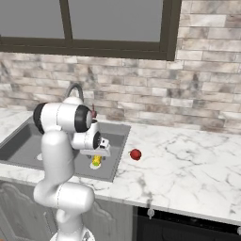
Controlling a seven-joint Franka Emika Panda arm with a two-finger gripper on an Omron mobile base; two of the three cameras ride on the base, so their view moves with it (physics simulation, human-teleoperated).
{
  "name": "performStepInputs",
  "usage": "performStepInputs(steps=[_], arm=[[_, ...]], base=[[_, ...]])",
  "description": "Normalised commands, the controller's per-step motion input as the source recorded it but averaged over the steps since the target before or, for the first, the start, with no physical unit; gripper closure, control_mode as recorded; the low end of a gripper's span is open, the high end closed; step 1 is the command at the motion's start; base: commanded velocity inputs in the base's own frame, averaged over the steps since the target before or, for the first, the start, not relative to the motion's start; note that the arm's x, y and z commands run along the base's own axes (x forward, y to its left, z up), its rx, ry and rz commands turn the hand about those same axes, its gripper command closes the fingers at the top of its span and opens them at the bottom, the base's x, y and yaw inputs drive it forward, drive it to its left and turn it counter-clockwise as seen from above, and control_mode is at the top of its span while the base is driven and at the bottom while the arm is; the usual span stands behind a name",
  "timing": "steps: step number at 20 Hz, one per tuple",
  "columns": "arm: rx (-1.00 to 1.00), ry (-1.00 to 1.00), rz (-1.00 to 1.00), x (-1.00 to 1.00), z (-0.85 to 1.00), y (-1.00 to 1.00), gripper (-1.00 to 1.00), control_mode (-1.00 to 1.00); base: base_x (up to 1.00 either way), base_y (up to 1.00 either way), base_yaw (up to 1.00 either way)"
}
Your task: Turn on the sink faucet. Then move the corn from the counter to the sink. Turn off the sink. Move the vegetable from the sink to the pot next to the stove. Finally move the pot to the rear right burner.
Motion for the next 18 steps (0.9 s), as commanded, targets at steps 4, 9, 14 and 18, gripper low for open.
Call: performStepInputs(steps=[4,9,14,18], arm=[[0.00,0.00,0.00,0.13,-0.16,0.04,-1.00,-1.00],[0.00,0.01,0.00,0.12,-0.17,0.01,1.00,-1.00],[0.00,0.01,0.00,0.04,-0.02,0.01,1.00,-1.00],[0.00,0.01,0.03,0.00,0.00,0.00,1.00,-1.00]], base=[[0.00,0.00,0.00],[0.00,0.00,0.00],[0.00,0.00,0.00],[0.00,0.00,0.00]])
